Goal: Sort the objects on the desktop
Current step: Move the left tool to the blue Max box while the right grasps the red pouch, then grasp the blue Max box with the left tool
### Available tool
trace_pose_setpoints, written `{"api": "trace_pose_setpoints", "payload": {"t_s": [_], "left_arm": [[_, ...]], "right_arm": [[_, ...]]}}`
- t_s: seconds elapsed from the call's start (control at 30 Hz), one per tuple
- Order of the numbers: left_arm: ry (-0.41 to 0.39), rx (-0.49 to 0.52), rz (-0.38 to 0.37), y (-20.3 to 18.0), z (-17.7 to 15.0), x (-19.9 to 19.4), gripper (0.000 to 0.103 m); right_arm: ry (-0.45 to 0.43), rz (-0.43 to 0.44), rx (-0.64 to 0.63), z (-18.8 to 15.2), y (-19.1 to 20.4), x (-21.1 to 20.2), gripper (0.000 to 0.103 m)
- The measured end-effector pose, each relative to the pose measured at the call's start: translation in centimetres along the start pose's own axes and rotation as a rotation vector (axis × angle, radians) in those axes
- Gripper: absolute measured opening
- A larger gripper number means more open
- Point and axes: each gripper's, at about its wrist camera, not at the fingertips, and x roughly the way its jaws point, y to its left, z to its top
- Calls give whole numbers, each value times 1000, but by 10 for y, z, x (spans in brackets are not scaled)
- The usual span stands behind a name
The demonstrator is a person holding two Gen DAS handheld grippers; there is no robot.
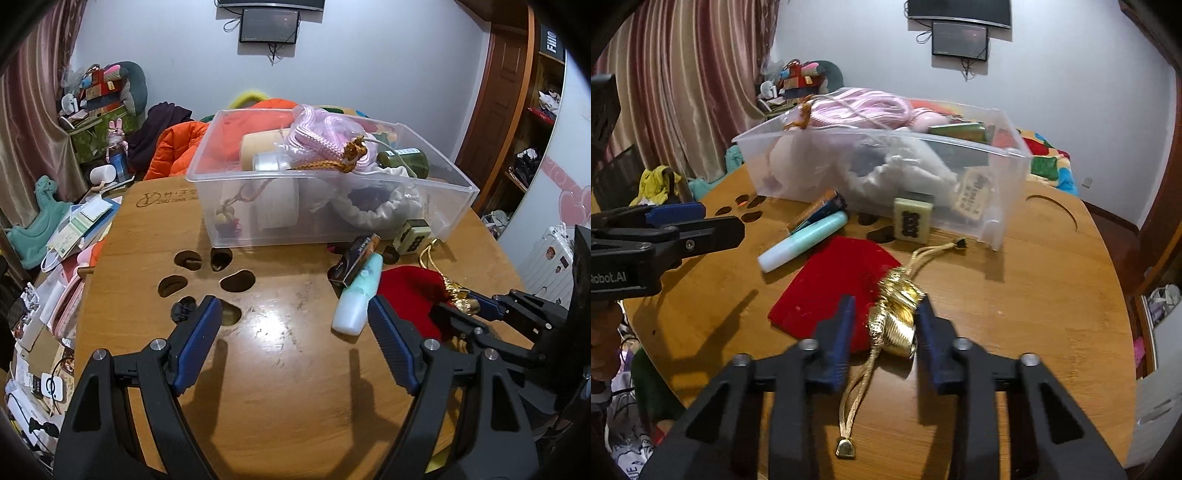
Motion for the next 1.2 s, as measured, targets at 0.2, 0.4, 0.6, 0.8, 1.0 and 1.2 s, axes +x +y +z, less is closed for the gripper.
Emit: {"api": "trace_pose_setpoints", "payload": {"t_s": [0.2, 0.4, 0.6, 0.8, 1.0, 1.2], "left_arm": [[11, 27, -29, -10, 10, 14, 81], [24, 67, -48, -23, 21, 30, 74], [48, 83, -59, -31, 24, 43, 62], [72, 95, -66, -37, 26, 56, 44], [76, 72, -80, -32, 27, 59, 31], [76, 47, -121, -28, 27, 58, 26]], "right_arm": [[-11, -11, 4, -3, -8, -4, 22], [-15, -34, 32, -6, -24, -9, 21], [-15, -17, 103, -11, -47, -14, 21], [-18, -13, 110, -12, -50, -14, 21], [-19, -3, 119, -11, -52, -13, 21], [-22, 1, 127, -11, -53, -13, 21]]}}
